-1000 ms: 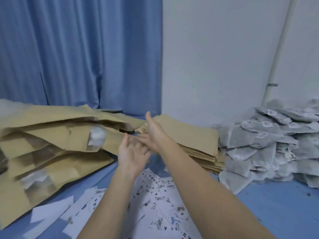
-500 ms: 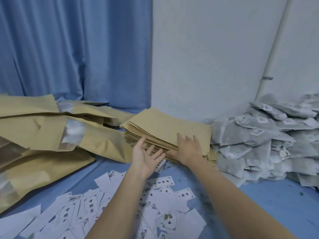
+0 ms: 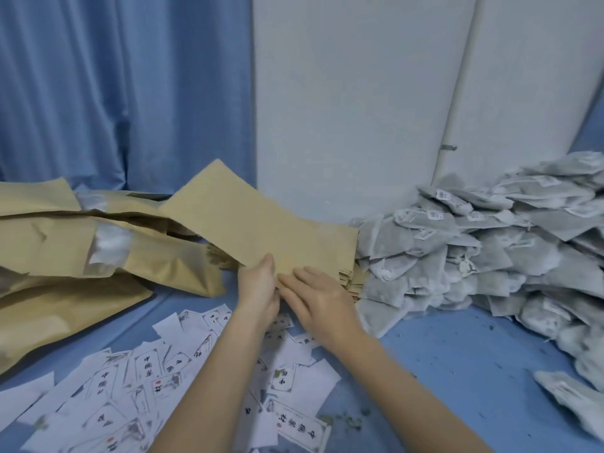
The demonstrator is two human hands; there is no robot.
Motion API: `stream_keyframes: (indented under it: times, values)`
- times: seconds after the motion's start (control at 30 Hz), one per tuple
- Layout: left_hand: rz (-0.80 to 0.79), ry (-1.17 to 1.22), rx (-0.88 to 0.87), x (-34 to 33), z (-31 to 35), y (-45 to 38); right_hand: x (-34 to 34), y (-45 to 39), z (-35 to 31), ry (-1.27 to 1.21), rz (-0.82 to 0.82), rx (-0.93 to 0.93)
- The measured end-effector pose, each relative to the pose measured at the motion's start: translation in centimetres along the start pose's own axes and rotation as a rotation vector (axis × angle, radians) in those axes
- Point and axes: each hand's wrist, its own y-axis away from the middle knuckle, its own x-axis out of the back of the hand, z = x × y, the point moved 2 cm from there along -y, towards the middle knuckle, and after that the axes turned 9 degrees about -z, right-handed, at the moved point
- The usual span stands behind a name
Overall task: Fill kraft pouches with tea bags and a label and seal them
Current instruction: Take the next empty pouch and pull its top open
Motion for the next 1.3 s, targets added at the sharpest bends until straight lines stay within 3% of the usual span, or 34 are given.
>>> stream_keyframes:
  times: [0.1,0.17,0.23,0.3,0.37,0.43,0.53,0.63,0.7,0.77,0.83,0.9,0.97,1.1,1.2,1.3]
  values:
    - [0.068,-0.295,-0.264,0.0,1.8,2.1,3.1,-0.6,-1.0,-0.435,-0.24,-0.344]
    - [0.093,-0.583,-0.553,0.2,3.3,3.8,5.8,-1.3,-1.6,-0.784,-0.149,-0.596]
    - [0.041,-0.877,-0.804,0.4,4.5,5.7,8.5,-2.3,-1.6,-1.261,0.023,-0.729]
    - [-0.03,-1.169,-0.909,0.7,5.1,7.5,11.0,-2.4,-1.1,-1.623,0.139,-0.731]
    - [-0.042,-1.402,-0.98,1.4,4.6,9.0,13.0,-1.8,-0.5,-1.693,0.16,-0.744]
    - [-0.058,-1.537,-0.992,2.3,3.6,10.2,13.8,-0.6,-0.1,-1.601,0.178,-0.831]
    - [-0.09,-1.691,-0.876,3.7,1.6,10.9,13.0,1.7,0.3,-1.429,0.157,-1.016]
    - [-0.304,-1.916,-0.495,4.7,-0.1,10.4,11.1,3.7,1.0,-1.447,0.161,-1.158]
    - [-0.501,-1.833,-0.143,4.9,-1.1,10.2,10.1,4.7,1.3,-1.504,0.182,-1.228]
    - [-0.646,-1.418,0.04,3.7,-1.4,10.6,9.2,5.5,1.4,-1.538,0.195,-1.262]
    - [-0.549,-0.967,-0.09,1.8,-1.2,11.1,8.7,5.8,1.4,-1.557,0.191,-1.261]
    - [-0.302,-0.753,-0.231,-0.3,-0.7,11.1,8.4,6.0,1.3,-1.579,0.194,-1.24]
    - [-0.173,-0.774,-0.221,-2.6,-0.8,11.0,8.4,5.9,1.2,-1.6,0.186,-1.195]
    - [0.031,-1.248,-0.339,-5.4,-1.3,11.4,8.2,5.8,0.4,-1.545,0.152,-1.143]
    - [0.089,-1.174,-0.373,-5.8,-2.3,11.3,8.1,6.2,0.3,-1.485,0.133,-1.111]
    - [0.0,-0.847,-0.254,-5.4,-3.8,10.7,7.9,6.9,0.7,-1.476,0.159,-1.086]
